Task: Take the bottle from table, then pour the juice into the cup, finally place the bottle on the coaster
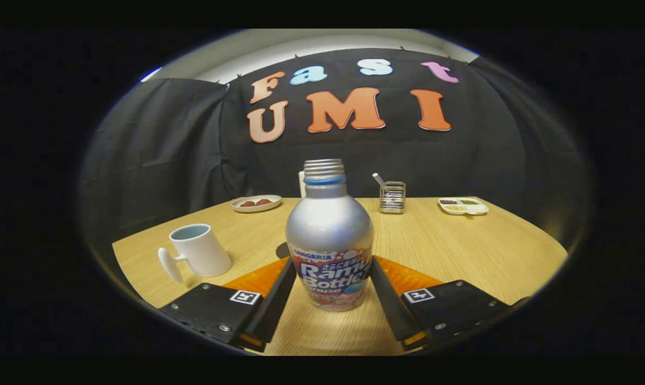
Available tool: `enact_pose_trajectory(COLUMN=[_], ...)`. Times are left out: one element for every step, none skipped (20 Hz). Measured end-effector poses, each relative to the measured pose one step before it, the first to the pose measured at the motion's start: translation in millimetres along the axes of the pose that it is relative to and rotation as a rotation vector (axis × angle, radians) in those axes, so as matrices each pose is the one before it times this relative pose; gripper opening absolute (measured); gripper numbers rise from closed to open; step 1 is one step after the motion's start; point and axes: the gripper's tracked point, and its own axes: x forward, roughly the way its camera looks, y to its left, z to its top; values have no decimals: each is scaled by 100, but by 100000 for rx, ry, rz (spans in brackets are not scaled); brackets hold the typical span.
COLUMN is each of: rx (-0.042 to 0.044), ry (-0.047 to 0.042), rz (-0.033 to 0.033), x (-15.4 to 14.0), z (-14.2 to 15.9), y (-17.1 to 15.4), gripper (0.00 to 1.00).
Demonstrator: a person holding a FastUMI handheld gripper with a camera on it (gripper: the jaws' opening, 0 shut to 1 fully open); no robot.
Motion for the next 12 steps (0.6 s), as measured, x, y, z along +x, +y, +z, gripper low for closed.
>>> enact_pose_trajectory(rx=[-300, -681, -1744, -2933, -4099, -5023, -5635, -5894, -6076, -5663, -5270, -4471], ry=[677, 740, 762, 131, -76, -760, -455, -347, -293, -625, -308, -400], rz=[318, -309, -184, -668, -783, -1229, -1888, -1705, -1054, -1415, -757, -647], x=[29, 21, 76, -140, 25, -34, 41, 153, -48, 141, 104, 167], z=[74, 44, 225, 429, 483, 585, 575, 689, 530, 438, 700, 555], y=[205, 95, 145, 181, 163, 144, -81, 81, 117, 59, 86, 242], gripper=[79, 79, 78, 78, 78, 78, 78, 78, 78, 78, 78, 78])
